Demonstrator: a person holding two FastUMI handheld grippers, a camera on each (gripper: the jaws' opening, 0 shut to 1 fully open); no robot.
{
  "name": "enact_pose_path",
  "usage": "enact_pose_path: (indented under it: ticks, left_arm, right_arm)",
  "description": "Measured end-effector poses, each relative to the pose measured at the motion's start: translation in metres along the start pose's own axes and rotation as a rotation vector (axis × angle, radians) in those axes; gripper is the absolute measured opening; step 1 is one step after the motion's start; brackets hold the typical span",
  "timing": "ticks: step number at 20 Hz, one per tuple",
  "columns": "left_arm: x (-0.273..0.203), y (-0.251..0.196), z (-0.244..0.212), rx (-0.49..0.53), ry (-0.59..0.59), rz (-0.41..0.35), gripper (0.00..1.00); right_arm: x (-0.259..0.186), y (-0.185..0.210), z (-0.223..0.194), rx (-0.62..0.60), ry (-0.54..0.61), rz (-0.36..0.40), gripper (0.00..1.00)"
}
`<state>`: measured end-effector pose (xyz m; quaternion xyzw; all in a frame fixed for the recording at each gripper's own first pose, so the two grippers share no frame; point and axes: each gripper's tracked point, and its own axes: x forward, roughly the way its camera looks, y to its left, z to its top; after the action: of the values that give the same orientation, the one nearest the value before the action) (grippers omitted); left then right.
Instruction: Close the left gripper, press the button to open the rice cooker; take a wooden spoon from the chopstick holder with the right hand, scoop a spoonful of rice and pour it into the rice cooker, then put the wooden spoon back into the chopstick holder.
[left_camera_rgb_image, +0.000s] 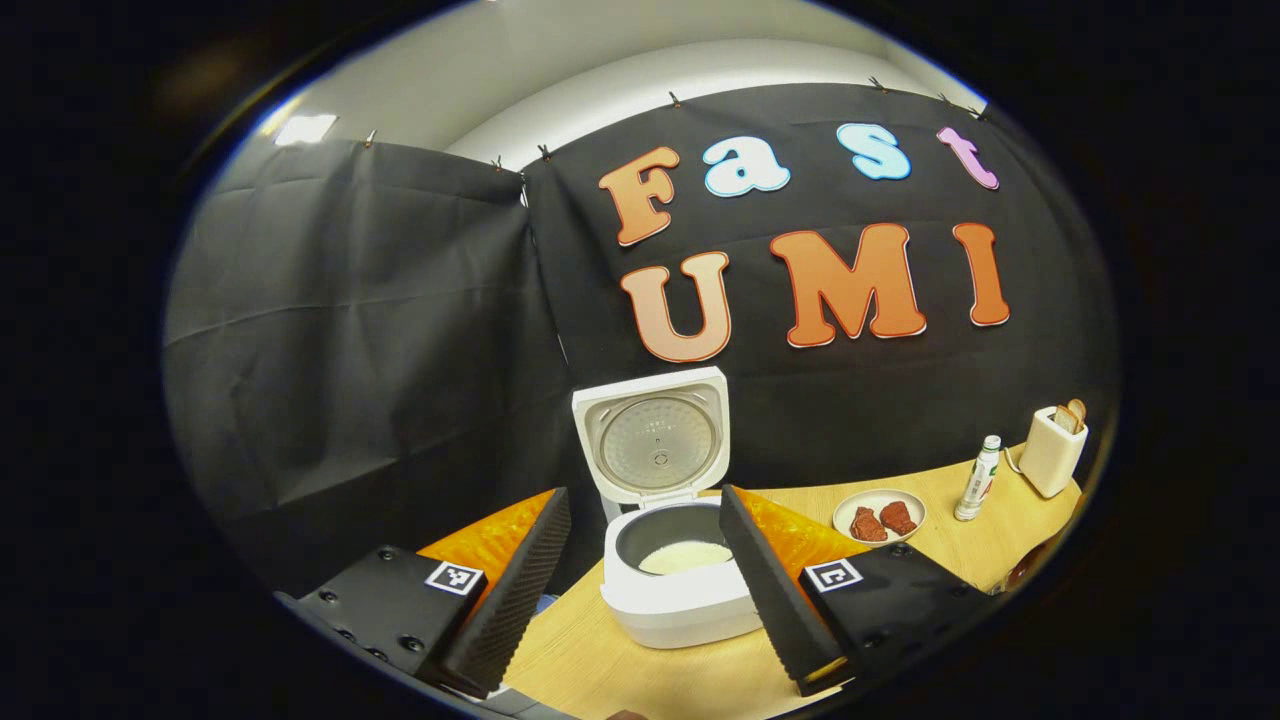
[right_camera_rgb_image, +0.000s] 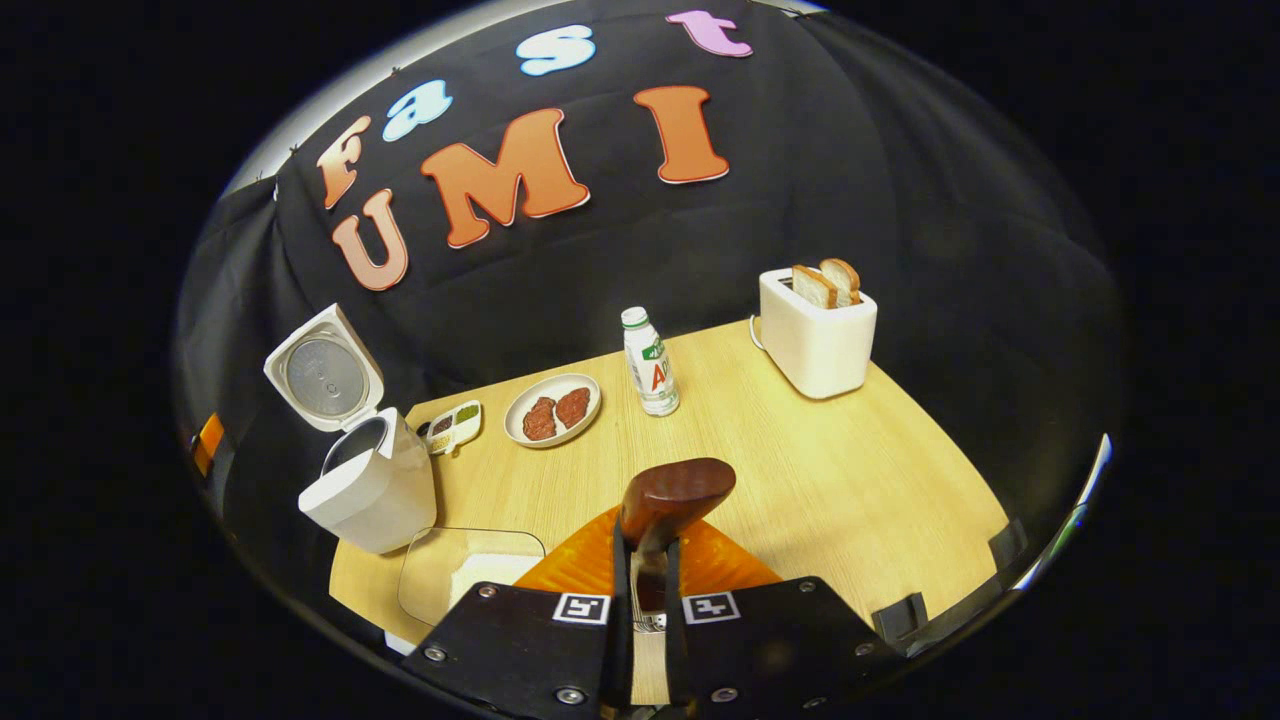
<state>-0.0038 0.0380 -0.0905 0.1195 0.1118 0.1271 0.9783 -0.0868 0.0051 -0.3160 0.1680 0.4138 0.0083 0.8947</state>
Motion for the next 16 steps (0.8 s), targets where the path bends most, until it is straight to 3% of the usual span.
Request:
enact_pose_path:
  ticks: [7, 16]
  left_arm:
    - [-0.019, -0.025, 0.008, 0.028, 0.013, 0.03, 0.99]
    - [-0.023, -0.028, 0.026, -0.012, 0.02, 0.09, 0.99]
  right_arm:
    - [0.019, -0.022, -0.04, 0.134, 0.081, 0.035, 0.12]
    - [0.021, -0.022, -0.049, 0.15, 0.092, 0.14, 0.22]
